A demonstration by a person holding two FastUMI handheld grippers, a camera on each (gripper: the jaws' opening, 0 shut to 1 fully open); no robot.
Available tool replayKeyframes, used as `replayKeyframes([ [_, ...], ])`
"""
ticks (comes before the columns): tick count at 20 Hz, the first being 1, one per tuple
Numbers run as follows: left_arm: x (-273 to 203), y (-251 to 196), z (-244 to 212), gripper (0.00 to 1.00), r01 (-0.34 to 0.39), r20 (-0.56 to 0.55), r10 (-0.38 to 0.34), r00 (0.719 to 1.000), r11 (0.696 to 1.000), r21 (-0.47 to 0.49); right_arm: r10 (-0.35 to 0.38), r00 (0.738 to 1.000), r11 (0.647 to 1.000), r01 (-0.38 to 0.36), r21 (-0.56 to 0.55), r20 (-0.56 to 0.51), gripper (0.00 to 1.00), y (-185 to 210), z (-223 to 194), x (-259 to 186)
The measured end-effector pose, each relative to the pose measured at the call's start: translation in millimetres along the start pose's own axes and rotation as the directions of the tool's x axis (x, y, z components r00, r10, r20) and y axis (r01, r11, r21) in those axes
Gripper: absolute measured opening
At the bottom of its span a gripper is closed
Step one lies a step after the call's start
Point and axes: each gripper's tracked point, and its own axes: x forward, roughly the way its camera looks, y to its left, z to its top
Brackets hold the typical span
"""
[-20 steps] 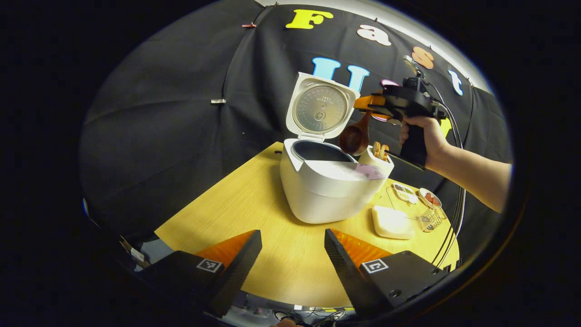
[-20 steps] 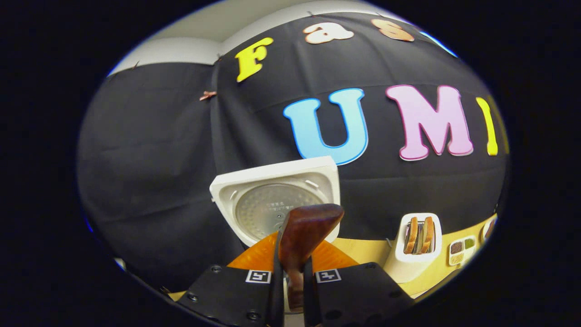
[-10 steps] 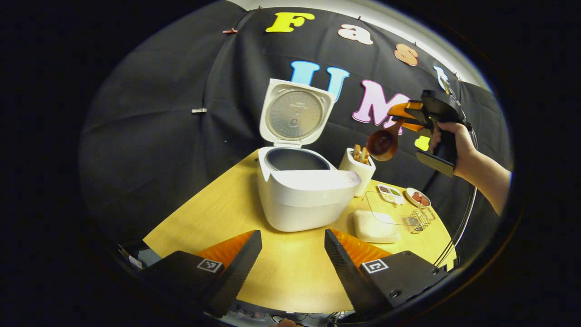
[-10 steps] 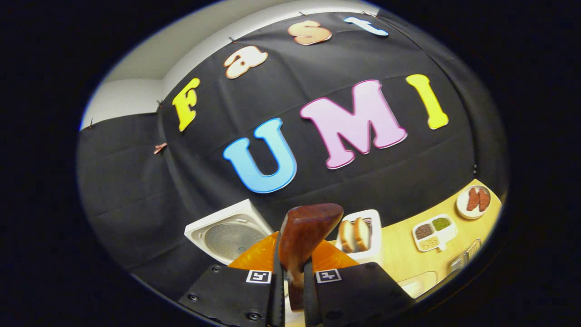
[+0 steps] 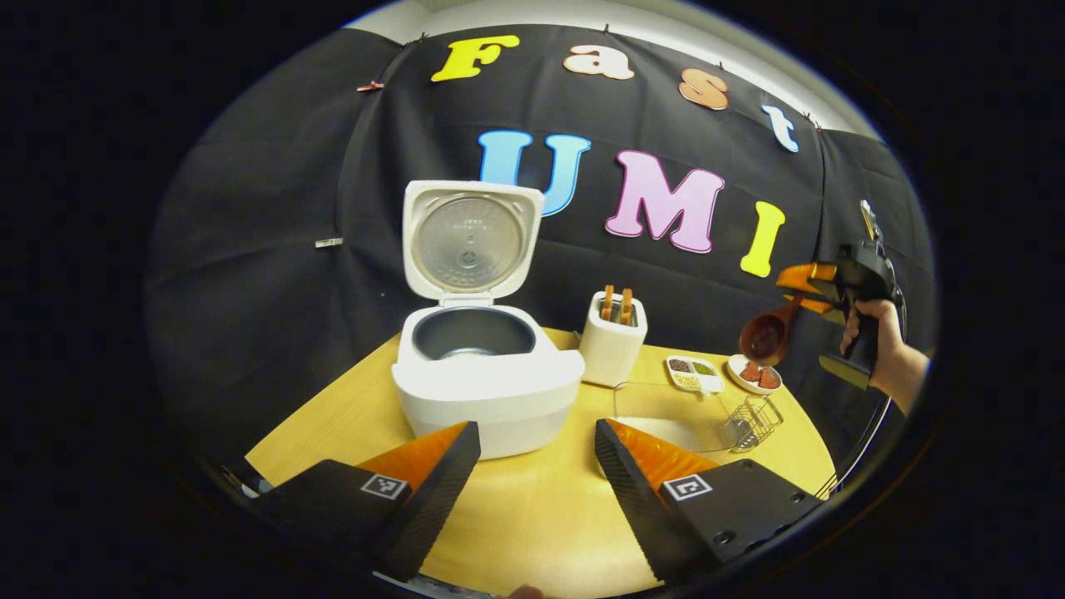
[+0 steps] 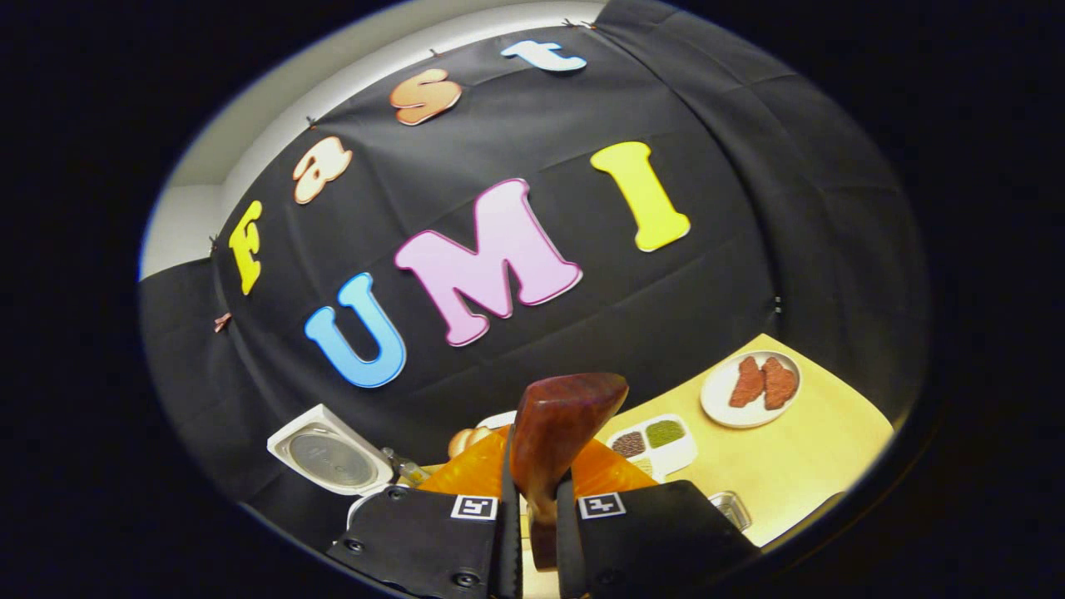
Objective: Close the left gripper, press the button to open the rice cooker; take a wooden spoon from the chopstick holder with the right hand, scoop a spoonful of rice and pour it into the rice cooker, then put the wooden spoon back into the chopstick holder.
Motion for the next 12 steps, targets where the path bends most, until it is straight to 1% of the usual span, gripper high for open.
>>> replayKeyframes([
  [2,2,-24,4,0.96,-0.003,0.006,0.003,1.0,1.0,-0.003,-0.041,0.999,0.999,0.04,-0.01,-0.025,0.2,-41,-10,4],
  [5,3,-55,4,0.96,-0.004,0.003,0.004,1.0,1.0,-0.005,-0.075,0.996,0.997,0.076,0.023,-0.047,0.21,-84,-17,5],
  [6,2,-60,-1,0.96,-0.016,-0.007,0.016,1.0,1.0,-0.003,-0.09,0.994,0.995,0.092,0.035,-0.055,0.2,-98,-20,8],
  [8,0,-69,-7,0.96,-0.041,-0.023,0.041,0.999,0.999,-0.018,-0.107,0.991,0.992,0.111,0.054,-0.08,0.21,-117,-30,15],
  [12,-5,-84,-17,0.96,-0.086,-0.059,0.083,0.995,0.995,-0.051,-0.121,0.982,0.99,0.129,0.048,-0.142,0.21,-143,-62,24],
])
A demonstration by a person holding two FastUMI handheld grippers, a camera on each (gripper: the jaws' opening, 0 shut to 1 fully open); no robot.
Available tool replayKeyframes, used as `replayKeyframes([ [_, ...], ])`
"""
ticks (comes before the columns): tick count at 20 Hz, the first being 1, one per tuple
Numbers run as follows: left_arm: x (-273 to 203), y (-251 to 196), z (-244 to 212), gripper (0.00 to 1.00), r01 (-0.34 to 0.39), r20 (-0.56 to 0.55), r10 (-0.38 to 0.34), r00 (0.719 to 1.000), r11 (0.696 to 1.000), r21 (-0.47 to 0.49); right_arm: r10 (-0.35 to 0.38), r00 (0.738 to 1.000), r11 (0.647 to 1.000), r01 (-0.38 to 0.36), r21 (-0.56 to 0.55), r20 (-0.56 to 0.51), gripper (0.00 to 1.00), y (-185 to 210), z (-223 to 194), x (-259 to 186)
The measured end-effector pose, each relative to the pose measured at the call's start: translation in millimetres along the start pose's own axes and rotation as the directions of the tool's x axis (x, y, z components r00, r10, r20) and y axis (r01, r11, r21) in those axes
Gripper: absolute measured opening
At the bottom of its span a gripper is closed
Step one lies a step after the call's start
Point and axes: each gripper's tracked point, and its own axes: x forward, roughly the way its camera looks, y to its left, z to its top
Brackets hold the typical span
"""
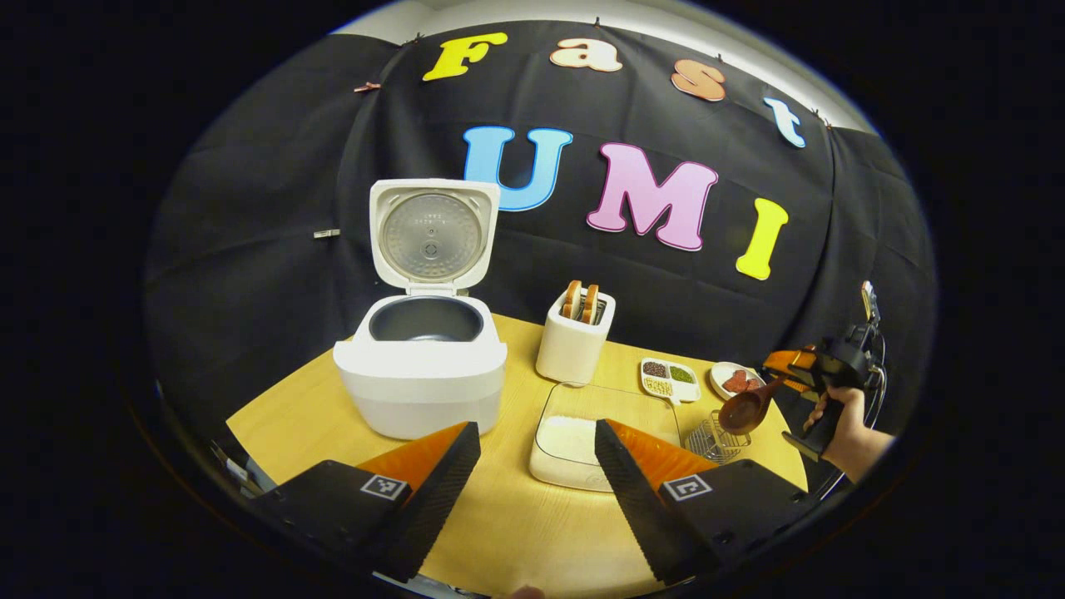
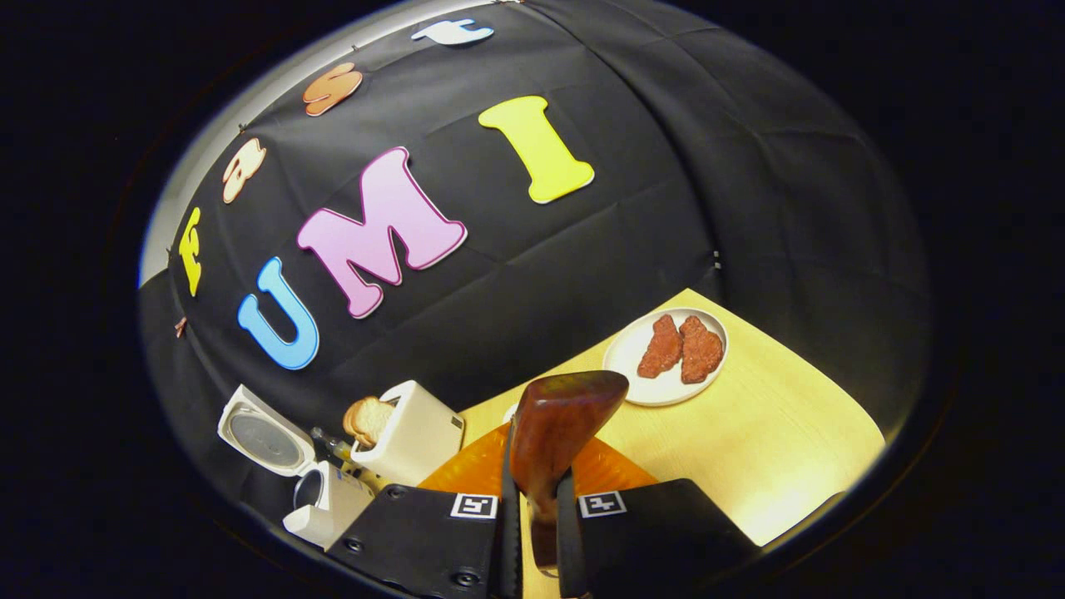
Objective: Close the left gripper, press the button to open the rice cooker; take a wooden spoon from the chopstick holder with the right hand, scoop a spoonful of rice and pour it into the rice cooker, then put the wooden spoon back into the chopstick holder.
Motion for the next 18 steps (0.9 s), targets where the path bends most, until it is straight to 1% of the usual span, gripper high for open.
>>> replayKeyframes([
  [2,-4,-3,0,0.96,-0.012,-0.001,0.012,1.0,1.0,-0.015,-0.012,0.999,1.0,0.012,0.001,-0.031,0.21,-5,-17,7],
  [5,-8,5,9,0.96,-0.064,0.02,0.064,0.998,0.998,0.0,-0.031,0.997,0.999,0.031,0.005,-0.072,0.21,-16,-35,19],
  [6,-9,8,11,0.96,-0.081,0.032,0.081,0.996,0.997,0.003,-0.041,0.996,0.999,0.042,0.005,-0.079,0.17,-20,-40,23],
  [7,-12,12,15,0.96,-0.096,0.041,0.096,0.994,0.995,0.003,-0.049,0.995,0.999,0.049,0.004,-0.09,0.21,-21,-45,25],
  [9,-16,19,19,0.96,-0.121,0.055,0.121,0.991,0.993,-0.003,-0.041,0.992,0.999,0.042,0.0,-0.115,0.23,-20,-55,27],
  [10,-18,22,23,0.96,-0.128,0.064,0.128,0.99,0.992,-0.002,-0.025,0.992,1.0,0.026,0.008,-0.123,0.18,-16,-56,21],
  [12,-18,31,32,0.96,-0.141,0.079,0.139,0.987,0.99,0.018,-0.011,0.993,1.0,0.011,0.003,-0.116,0.59,-13,-56,23],
  [13,-18,38,40,0.96,-0.153,0.092,0.15,0.984,0.988,0.026,-0.014,0.994,1.0,0.012,-0.019,-0.112,0.79,-13,-54,19],
  [14,-18,45,47,0.96,-0.161,0.105,0.157,0.982,0.986,0.032,-0.016,0.995,0.999,0.012,-0.043,-0.103,0.84,-14,-52,14],
  [15,-18,51,58,0.96,-0.171,0.123,0.165,0.979,0.985,0.034,-0.014,0.995,0.998,0.007,-0.064,-0.095,0.94,-12,-50,8],
  [16,-18,57,68,0.96,-0.181,0.14,0.175,0.975,0.983,0.034,-0.023,0.996,0.996,0.015,-0.087,-0.085,0.99,-13,-50,3],
  [18,-16,69,88,0.96,-0.196,0.167,0.189,0.968,0.98,0.023,-0.028,0.998,0.992,0.021,-0.124,-0.05,0.99,-12,-42,-15],
])
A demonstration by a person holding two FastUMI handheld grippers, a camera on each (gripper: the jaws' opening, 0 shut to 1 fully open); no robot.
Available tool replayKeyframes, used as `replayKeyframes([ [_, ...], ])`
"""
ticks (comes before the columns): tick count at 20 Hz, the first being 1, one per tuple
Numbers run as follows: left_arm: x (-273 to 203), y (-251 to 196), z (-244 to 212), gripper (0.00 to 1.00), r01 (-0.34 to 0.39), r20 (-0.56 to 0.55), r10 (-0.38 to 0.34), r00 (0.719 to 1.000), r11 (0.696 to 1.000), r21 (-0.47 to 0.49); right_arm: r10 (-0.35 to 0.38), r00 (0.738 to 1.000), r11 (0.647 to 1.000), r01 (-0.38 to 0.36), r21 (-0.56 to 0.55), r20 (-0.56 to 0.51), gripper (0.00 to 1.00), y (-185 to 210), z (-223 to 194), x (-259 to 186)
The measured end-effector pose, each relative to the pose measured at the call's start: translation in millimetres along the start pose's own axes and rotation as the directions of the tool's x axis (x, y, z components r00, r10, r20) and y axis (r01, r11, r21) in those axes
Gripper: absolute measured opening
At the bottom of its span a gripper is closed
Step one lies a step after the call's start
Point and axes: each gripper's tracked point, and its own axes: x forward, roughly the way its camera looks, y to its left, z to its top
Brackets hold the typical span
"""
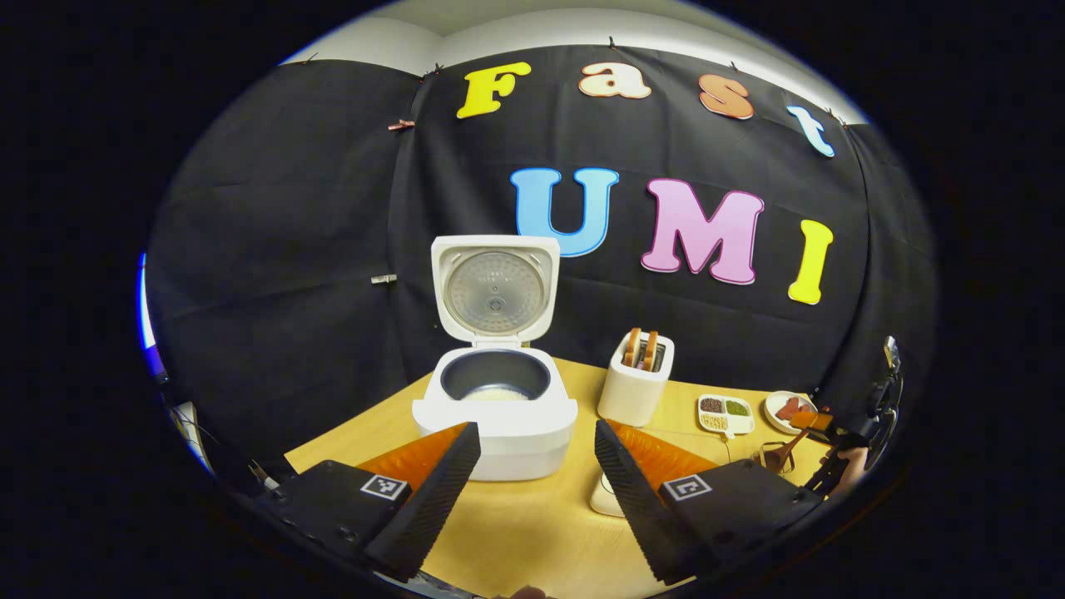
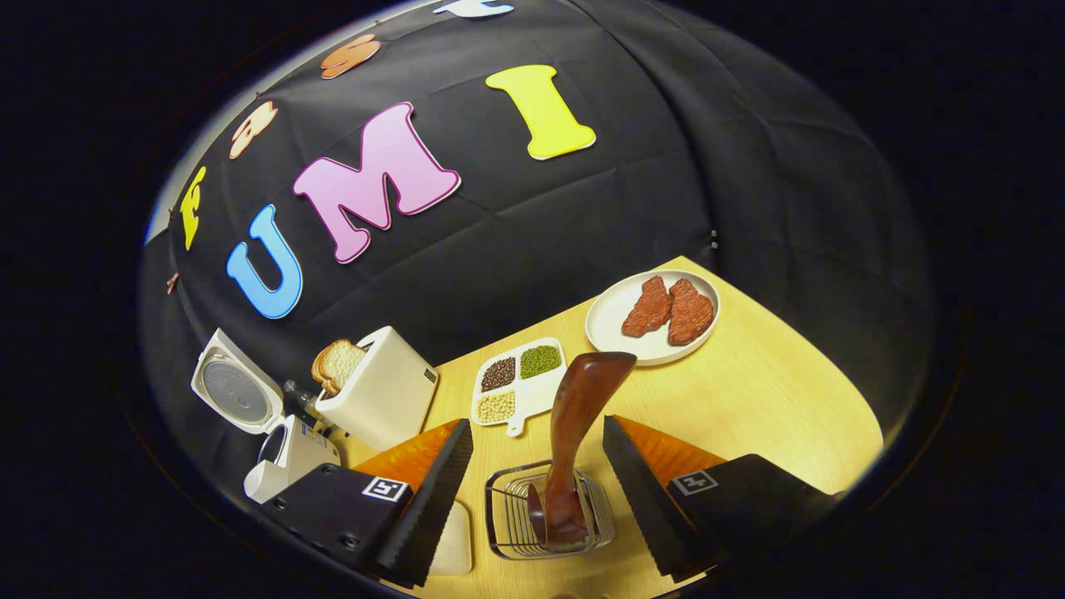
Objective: Close the left gripper, press the button to open the rice cooker; take a wooden spoon from the chopstick holder with the right hand, scoop a spoonful of rice and pour it into the rice cooker, then put the wooden spoon back into the chopstick holder.
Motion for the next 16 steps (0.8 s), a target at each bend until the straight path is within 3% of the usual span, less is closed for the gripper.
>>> replayKeyframes([
  [8,38,43,72,0.96,0.004,0.073,0.0,0.997,0.998,-0.066,-0.063,0.99,0.983,0.083,-0.164,0.126,0.98,-9,19,-83],
  [16,112,78,158,0.95,0.052,0.16,-0.026,0.987,0.986,-0.157,-0.063,0.976,0.973,0.106,-0.204,0.207,0.98,32,22,-157],
])
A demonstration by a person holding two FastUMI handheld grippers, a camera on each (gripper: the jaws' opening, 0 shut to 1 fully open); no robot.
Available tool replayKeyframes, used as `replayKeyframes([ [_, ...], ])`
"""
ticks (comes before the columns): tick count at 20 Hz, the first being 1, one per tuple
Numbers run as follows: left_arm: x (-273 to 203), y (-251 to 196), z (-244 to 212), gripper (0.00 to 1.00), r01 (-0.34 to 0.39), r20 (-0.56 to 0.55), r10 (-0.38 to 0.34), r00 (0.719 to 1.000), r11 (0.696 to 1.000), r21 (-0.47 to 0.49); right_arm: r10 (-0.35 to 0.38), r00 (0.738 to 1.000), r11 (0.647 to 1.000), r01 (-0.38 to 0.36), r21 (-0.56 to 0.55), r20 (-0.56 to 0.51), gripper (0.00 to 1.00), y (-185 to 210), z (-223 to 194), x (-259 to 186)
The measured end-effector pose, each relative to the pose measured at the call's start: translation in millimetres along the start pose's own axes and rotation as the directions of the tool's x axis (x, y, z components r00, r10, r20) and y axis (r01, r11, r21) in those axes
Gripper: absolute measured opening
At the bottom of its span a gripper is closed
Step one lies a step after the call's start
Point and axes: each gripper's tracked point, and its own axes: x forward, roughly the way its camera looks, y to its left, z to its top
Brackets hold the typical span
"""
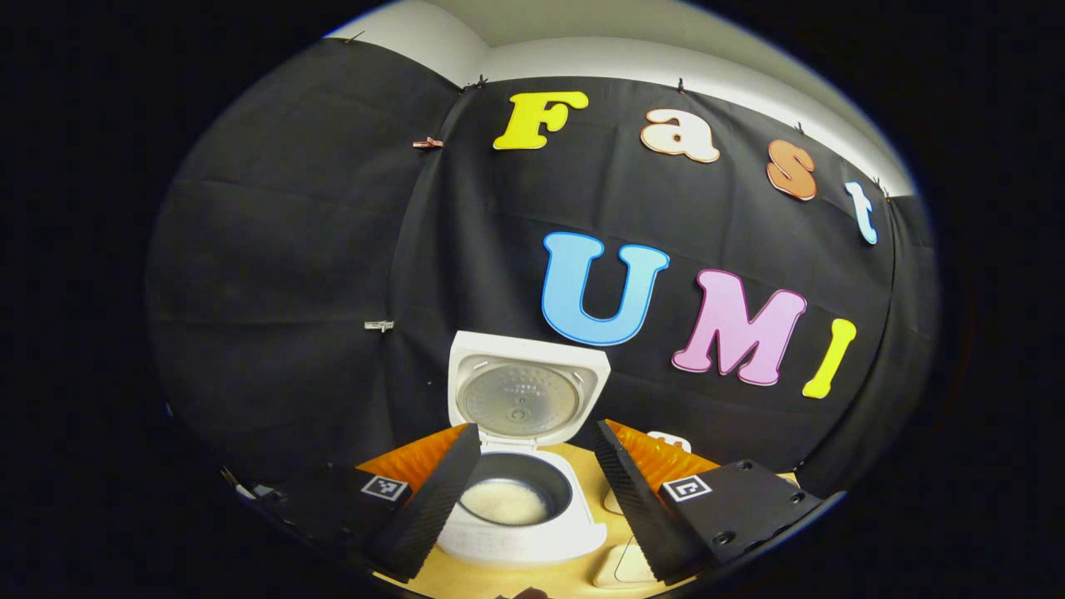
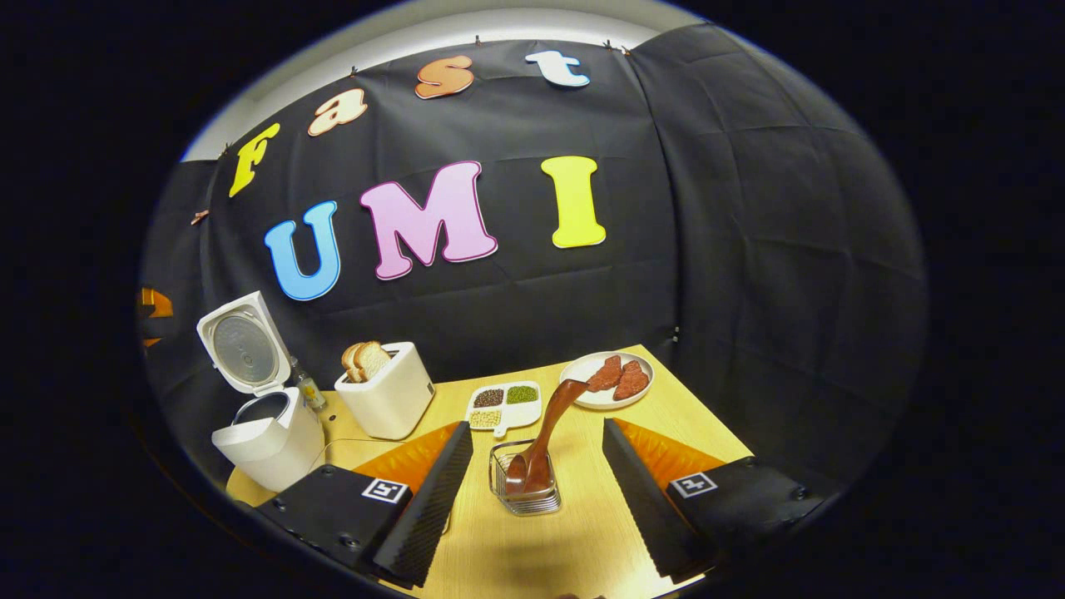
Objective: Close the left gripper, press the button to open the rice cooker; take a wooden spoon from the chopstick holder with the right hand, scoop a spoonful of rice and pour it into the rice cooker, then put the wooden spoon back into the chopstick holder.
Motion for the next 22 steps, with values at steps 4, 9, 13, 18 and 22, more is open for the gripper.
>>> replayKeyframes([
  [4,50,1,26,0.95,0.031,0.038,-0.03,0.999,0.999,-0.025,0.007,1.0,1.0,-0.006,-0.021,0.025,0.98,22,10,-25],
  [9,114,10,53,0.95,0.028,0.081,-0.028,0.996,1.0,-0.002,-0.001,0.998,0.997,0.006,-0.076,0.066,0.98,29,31,-48],
  [13,168,7,62,0.95,0.043,0.098,-0.046,0.994,0.998,0.035,-0.043,0.994,0.995,0.051,-0.08,0.101,0.98,25,47,-61],
  [18,226,5,52,0.95,0.018,0.089,-0.031,0.996,0.99,0.138,-0.089,0.992,0.991,0.097,-0.09,0.09,0.98,17,45,-73],
  [22,255,11,23,0.95,-0.027,-0.023,0.031,0.999,0.986,0.167,-0.104,0.994,0.992,0.105,-0.072,0.023,0.98,19,27,-75],
])
